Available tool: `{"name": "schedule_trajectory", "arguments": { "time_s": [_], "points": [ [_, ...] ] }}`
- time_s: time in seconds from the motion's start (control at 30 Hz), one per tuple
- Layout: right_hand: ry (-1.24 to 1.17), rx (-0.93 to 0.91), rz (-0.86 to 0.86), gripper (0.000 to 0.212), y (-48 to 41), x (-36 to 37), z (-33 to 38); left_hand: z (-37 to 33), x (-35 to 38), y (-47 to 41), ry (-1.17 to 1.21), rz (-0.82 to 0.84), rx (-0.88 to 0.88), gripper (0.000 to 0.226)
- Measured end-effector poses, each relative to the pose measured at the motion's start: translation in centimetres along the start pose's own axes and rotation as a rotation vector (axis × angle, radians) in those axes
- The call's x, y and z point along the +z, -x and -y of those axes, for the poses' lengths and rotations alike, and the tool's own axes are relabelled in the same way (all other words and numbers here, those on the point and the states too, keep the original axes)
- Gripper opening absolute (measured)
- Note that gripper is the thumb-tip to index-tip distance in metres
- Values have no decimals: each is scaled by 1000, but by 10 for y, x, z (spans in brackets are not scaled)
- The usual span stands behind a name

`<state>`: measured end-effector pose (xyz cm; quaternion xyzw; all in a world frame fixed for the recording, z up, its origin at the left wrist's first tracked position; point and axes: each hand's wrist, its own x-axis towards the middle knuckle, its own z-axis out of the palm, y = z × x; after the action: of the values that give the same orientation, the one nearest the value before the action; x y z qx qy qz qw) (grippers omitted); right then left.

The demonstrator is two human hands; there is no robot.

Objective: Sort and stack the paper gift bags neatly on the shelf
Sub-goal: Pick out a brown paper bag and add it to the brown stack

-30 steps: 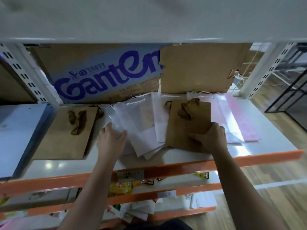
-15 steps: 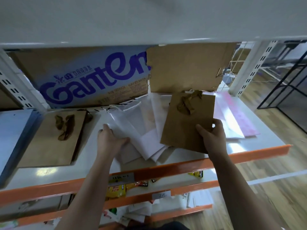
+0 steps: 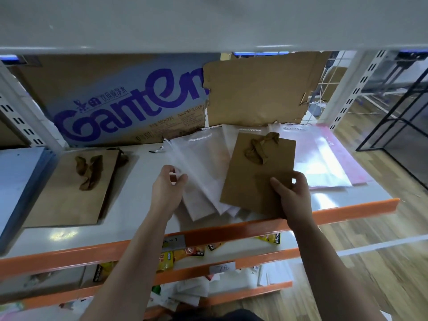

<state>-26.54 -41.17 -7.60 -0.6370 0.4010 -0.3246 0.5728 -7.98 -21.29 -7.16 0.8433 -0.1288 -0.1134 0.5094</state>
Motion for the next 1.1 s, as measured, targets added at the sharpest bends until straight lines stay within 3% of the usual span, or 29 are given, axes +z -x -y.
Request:
{"name": "schedule_trajectory", "arguments": {
  "time_s": [0.17,0.6,0.73,0.87,1.1],
  "points": [
    [-6,-16,-19,37,2,1,0,-3,2,4,11,11,47,15],
    [-73,-73,-11,29,12,16,13,5,-47,10,-37,-196,132,28],
    [-75,-94,70,29,18,45,20,24,-90,7,-20,-262,125,12],
    [-68,-100,176,28,31,85,26,44,-149,9,36,-317,116,20],
    [-11,-133,216,18,63,172,42,72,-253,17,113,-608,44,26]
  ]
}}
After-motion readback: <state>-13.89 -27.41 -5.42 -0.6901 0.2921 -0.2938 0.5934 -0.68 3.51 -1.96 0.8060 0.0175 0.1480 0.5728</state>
